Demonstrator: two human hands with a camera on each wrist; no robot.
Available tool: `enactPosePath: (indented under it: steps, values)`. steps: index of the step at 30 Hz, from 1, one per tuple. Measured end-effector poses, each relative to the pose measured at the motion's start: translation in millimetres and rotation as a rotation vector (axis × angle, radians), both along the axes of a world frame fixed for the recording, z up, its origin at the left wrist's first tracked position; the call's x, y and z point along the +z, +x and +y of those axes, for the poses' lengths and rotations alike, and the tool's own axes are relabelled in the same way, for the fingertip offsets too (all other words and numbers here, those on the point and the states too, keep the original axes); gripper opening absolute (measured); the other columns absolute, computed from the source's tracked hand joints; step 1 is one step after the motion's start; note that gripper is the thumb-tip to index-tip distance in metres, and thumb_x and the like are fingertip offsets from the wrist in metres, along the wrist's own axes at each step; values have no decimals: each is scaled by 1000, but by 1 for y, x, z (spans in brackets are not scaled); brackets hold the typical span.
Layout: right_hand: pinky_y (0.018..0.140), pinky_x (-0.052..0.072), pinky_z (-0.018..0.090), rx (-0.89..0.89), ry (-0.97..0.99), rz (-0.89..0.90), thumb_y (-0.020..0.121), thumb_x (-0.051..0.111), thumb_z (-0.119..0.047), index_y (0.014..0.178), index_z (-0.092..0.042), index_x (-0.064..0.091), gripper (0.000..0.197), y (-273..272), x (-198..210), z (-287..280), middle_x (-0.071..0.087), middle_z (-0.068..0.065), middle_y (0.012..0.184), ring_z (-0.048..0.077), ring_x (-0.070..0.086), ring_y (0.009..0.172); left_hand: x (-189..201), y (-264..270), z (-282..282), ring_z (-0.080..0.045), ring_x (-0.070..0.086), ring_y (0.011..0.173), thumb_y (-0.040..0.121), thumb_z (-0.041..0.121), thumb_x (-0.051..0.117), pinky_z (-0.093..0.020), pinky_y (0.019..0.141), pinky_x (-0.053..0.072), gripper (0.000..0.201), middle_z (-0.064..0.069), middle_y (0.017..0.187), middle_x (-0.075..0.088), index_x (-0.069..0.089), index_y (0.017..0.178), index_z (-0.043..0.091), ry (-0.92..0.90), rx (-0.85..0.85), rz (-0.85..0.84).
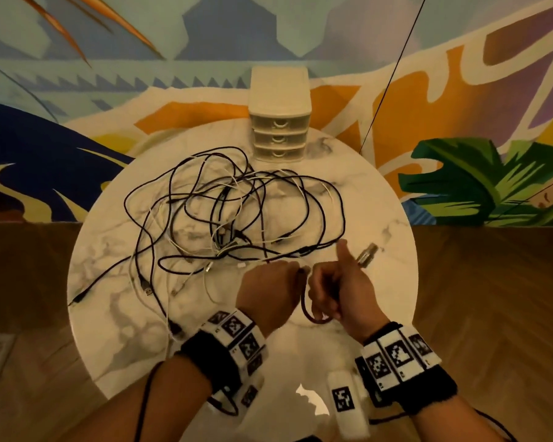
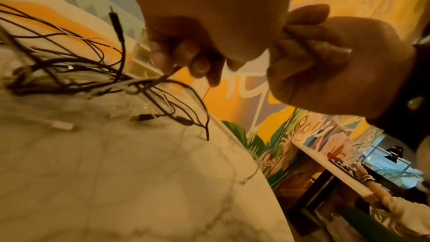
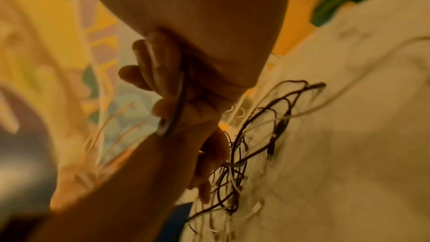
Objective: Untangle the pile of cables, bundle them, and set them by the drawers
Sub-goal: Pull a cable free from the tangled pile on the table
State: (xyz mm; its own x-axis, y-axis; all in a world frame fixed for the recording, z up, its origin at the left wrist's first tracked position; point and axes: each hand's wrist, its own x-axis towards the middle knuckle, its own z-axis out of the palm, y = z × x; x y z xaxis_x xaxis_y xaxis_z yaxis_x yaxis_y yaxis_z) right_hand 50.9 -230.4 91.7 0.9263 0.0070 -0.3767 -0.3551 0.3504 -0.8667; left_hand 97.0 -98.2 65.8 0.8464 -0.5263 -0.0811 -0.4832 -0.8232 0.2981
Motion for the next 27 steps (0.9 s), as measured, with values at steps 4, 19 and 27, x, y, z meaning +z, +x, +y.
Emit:
enactPosePath:
  steps: [4,19,27]
  values:
    - [38,22,18,-23,-91,-2,96,16,-52,45,-7,48,76,-5,-2,-7,37,0,35,12,29,30,-12,9,12,-27,61,84,98,44,30,-34,68,44,40,-5,90,65,60,90,18,175,-64,106]
    - [92,49,38,35,-603,75,95,35,-52,90,-39,69,37,-5,-21,6,70,-3,95,16,64,94,26,-16,-14,-23,63,83,96,30,36,-37,69,51,25,0,101,63,57,108,22,26,-120,-27]
    - [56,34,21,-140,-520,6,101,28,-40,95,-21,74,49,-7,-17,-14,57,8,64,2,42,47,-45,25,30,-20,57,86,94,24,52,-31,79,47,17,-8,99,61,62,104,14,-226,164,511]
